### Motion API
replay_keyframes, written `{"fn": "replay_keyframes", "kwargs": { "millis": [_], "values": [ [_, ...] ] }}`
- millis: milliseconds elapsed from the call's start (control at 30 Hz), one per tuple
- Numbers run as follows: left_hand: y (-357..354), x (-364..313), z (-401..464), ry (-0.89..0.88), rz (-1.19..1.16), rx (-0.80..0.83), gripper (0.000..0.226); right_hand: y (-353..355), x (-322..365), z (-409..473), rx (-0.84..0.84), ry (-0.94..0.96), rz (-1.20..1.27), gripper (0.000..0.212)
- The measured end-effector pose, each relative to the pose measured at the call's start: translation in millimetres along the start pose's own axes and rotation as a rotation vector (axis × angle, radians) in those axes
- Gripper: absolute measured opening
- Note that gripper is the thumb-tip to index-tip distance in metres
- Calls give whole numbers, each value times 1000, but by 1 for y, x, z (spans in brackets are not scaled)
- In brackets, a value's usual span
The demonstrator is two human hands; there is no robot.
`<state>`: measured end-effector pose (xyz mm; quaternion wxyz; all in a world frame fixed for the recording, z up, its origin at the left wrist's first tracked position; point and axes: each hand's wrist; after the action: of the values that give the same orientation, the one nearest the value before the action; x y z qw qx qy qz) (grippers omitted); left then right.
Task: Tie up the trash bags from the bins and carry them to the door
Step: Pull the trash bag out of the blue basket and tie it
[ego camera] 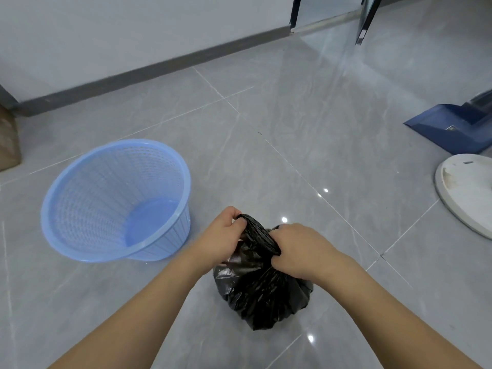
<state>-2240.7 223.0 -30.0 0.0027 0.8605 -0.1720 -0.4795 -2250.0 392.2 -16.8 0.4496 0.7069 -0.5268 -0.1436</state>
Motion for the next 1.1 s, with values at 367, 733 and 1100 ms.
{"fn": "replay_keyframes", "kwargs": {
  "millis": [367,733,1100],
  "values": [
    [-11,-1,9,-45,-126,-74,14,-30,-15,-1,-595,46,-159,17],
    [-21,-6,17,90,-191,-143,15,-34,-19,-5,-629,153,-86,56],
    [-15,20,8,-89,391,35,16,-33,-26,0,-392,65,229,29]
  ]
}}
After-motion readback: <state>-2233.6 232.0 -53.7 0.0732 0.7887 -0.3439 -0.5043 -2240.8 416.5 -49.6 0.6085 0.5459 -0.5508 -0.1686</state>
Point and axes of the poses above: each hand's wrist, its own z-axis towards the middle knuckle, its own y-axis out of the back of the hand, x = y × z, and after that the axes turned 11 degrees about x, right-handed
